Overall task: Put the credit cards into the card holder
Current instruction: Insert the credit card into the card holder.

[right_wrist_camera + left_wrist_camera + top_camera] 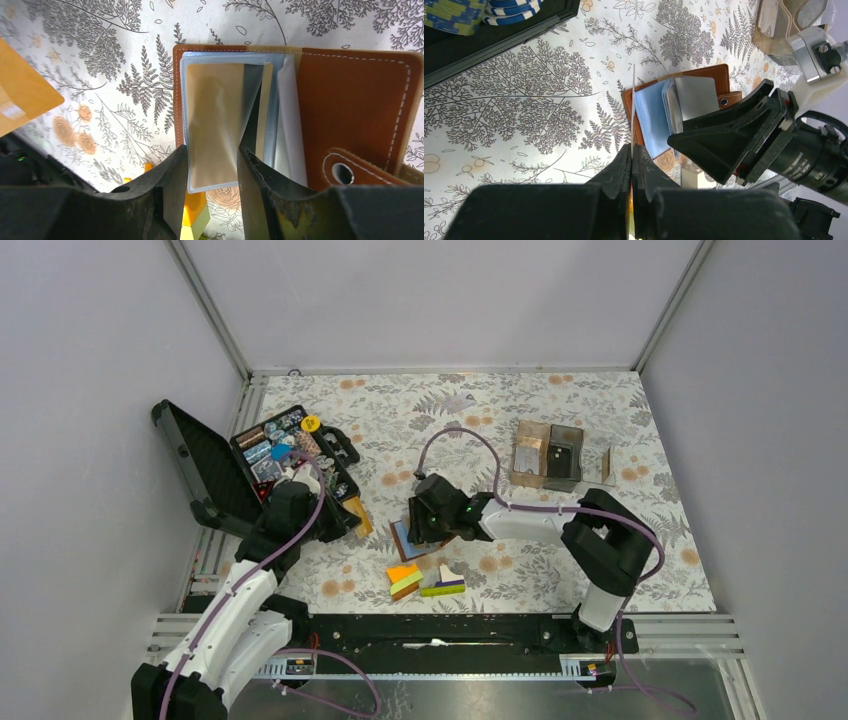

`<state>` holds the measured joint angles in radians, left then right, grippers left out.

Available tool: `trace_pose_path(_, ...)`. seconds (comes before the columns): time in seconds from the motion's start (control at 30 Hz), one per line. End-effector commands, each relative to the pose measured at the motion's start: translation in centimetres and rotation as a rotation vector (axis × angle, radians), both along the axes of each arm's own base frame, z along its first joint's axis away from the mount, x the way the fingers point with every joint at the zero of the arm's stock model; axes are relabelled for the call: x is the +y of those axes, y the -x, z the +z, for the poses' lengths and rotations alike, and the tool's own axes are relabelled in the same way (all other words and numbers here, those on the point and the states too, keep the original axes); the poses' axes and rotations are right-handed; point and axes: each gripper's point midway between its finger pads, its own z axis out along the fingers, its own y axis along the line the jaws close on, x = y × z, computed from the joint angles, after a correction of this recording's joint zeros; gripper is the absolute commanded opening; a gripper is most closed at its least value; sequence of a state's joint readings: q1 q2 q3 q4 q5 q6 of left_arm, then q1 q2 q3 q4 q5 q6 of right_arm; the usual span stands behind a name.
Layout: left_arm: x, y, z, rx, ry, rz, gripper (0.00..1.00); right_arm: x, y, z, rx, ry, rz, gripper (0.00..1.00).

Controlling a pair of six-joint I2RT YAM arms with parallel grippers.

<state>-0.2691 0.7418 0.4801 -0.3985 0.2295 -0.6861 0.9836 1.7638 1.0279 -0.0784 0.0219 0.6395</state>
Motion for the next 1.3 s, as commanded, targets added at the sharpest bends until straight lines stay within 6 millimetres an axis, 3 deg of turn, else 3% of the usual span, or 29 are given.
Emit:
trace_pose_path(0.0, -1.0, -0.7, 1.7, -0.052, 0.039, -0.05, 0.0, -0.9, 0.6, 0.0, 0.092, -0.112, -0.039, 0.38)
trace_pose_path(0.33, -3.2, -1.4, 2.2, -0.059, 0.084, -0.092, 0.0, -3.6, -1.7, 3.0, 0.047, -0.272, -0.165, 0.26)
trace_pose_path(0.6, -4.9, -2.0, 2.8, -0.07, 0.11, -0.116, 0.0, -5.7, -2.5, 3.7, 0.052, -0.364, -0.242, 0.17)
trace_pose_path(0.77, -7.7, -2.0, 3.3, -0.084, 0.156, -0.177, 0.0, -6.7, -2.3, 3.3, 0.055, -0.384, -0.255, 0.18)
trace_pose_path(1.07, -13.2, -3.5, 1.4, -0.063, 0.14, -0.254, 0.0, -7.7, -2.0, 2.6, 0.046, -0.374, -0.261, 0.24)
trace_pose_path(1.27, -15.6, -4.5, -1.3, -0.039, 0.12, -0.274, 0.0, -8.4, -2.0, 2.1, 0.03, -0.342, -0.267, 0.3)
